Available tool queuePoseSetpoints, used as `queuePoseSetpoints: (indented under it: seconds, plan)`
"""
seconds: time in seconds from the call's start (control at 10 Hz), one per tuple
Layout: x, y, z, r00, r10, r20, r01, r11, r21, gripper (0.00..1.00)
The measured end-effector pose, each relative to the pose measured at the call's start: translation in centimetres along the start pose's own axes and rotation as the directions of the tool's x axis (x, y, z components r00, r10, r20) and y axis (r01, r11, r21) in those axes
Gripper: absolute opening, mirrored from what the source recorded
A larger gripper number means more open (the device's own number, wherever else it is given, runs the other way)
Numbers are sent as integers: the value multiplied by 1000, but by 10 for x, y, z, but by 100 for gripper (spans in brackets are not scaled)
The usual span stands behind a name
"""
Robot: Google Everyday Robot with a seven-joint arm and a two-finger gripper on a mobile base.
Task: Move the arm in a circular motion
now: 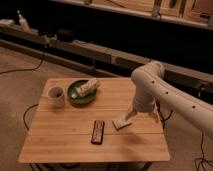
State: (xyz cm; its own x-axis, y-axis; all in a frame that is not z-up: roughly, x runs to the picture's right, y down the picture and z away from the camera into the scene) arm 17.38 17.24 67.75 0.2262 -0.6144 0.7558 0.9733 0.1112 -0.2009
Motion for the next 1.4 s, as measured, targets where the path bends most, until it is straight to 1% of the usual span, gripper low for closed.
queuePoseSetpoints:
  seconds: [0.1,0.2,0.3,0.4,0.5,0.6,0.7,0.8,0.9,1.0,1.1,1.2,1.3,1.4]
  plan:
    - [-17,-11,1,1000,-7,15,7,1000,3,80]
    - [-26,-29,-3,999,-33,12,33,999,23,80]
    - [-29,-48,-10,998,-67,-1,67,997,47,80]
    - [-25,-82,-26,989,-139,-42,142,986,81,80]
    - [-15,-109,-39,976,-201,-87,209,973,101,80]
    - [-5,-123,-48,964,-237,-121,251,962,107,80]
    - [18,-135,-59,946,-274,-171,295,949,109,80]
    - [39,-133,-64,937,-284,-202,308,946,100,80]
    - [65,-117,-64,937,-268,-226,293,952,85,80]
    - [79,-100,-61,942,-243,-230,267,960,79,80]
    - [93,-72,-54,953,-197,-229,218,973,71,80]
    - [97,-33,-40,970,-130,-205,145,988,59,80]
    - [92,-6,-29,980,-79,-182,89,995,46,80]
    - [84,19,-17,987,-32,-155,37,999,29,80]
